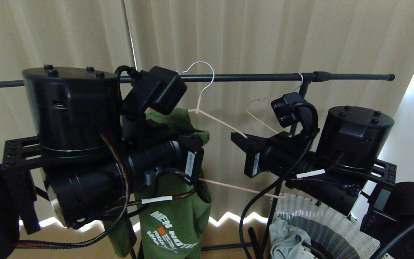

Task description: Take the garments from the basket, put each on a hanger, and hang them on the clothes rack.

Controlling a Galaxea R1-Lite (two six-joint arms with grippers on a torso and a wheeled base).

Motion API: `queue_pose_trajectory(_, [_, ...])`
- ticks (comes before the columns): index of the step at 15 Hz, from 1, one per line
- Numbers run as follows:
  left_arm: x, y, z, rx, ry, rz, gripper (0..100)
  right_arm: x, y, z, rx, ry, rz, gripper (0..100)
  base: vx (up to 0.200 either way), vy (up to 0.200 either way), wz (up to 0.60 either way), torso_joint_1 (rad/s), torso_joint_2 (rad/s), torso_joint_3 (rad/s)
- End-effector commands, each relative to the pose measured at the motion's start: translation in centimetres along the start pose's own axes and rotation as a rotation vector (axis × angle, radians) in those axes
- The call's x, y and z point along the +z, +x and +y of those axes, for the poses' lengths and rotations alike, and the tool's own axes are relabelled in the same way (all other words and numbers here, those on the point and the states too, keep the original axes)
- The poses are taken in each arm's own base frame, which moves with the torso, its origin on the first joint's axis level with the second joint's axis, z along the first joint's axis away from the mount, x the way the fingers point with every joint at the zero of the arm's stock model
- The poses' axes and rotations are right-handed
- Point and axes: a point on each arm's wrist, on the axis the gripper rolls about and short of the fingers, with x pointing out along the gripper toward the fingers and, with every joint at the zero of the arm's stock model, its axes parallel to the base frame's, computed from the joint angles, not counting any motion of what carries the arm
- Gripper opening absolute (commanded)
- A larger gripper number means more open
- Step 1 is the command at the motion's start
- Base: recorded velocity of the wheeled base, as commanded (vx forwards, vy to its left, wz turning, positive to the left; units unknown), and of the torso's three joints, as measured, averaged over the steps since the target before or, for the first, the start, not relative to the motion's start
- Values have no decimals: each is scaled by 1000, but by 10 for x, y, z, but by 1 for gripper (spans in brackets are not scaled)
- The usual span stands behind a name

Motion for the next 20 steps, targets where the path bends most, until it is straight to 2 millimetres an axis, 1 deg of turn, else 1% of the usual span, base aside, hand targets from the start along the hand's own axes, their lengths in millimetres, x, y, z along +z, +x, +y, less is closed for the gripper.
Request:
queue_pose_trajectory(1, [-5, -12, 5, 14, 0, 6, 0, 10, -8, 0, 2, 4, -34, 0, 0, 0, 0, 0, 0, 0])
queue_pose_trajectory(2, [-10, -16, 5, 13, 3, 20, 0, 14, -11, -1, 1, 6, -48, 0, 0, 0, 0, 0, 0, 0])
queue_pose_trajectory(3, [-10, -16, 5, 13, 3, 20, 0, 14, -11, -1, 1, 6, -48, 0, 0, 0, 0, 0, 0, 0])
queue_pose_trajectory(4, [-14, -17, 5, 12, 10, 26, 100, 17, -14, -2, -4, 7, -56, 0, 0, 0, 0, 0, 0, 0])
queue_pose_trajectory(6, [-15, -17, 5, 13, 23, -26, 100, 20, -19, -5, -15, 8, -67, 0, 0, 0, 0, 0, 0, 0])
queue_pose_trajectory(8, [-20, -24, 5, 15, 57, -50, 100, 22, -23, -13, -39, 10, -74, 0, 0, 0, 0, 0, 0, 0])
queue_pose_trajectory(9, [-28, -35, 6, 20, 98, -72, 100, 25, -30, -21, -62, 12, -83, 0, 0, 0, 0, 0, 0, 0])
queue_pose_trajectory(10, [-28, -35, 6, 20, 98, -72, 100, 25, -30, -21, -62, 12, -83, 0, 0, 0, 0, 0, 0, 0])
queue_pose_trajectory(11, [-35, -47, 7, 25, 128, -94, 100, 26, -38, -31, -97, 12, -88, 0, 0, 0, 0, 0, 0, 0])
queue_pose_trajectory(12, [-37, -55, 9, 30, 145, -113, 100, 24, -43, -37, -117, 11, -83, 0, 0, 0, 0, 0, 0, 0])
queue_pose_trajectory(16, [-32, -70, 11, 39, 154, -155, 100, 25, -55, -40, -129, 12, -92, 0, 0, 0, 0, 0, 0, 0])
queue_pose_trajectory(19, [-30, -79, 12, 42, 152, -181, 100, 24, -58, -44, -145, 8, -89, 0, 0, 0, 0, 0, 0, 0])
queue_pose_trajectory(20, [-26, -83, 13, 47, 155, -204, 100, 21, -60, -45, -147, 6, -80, 0, 0, 0, 0, 0, 0, 0])
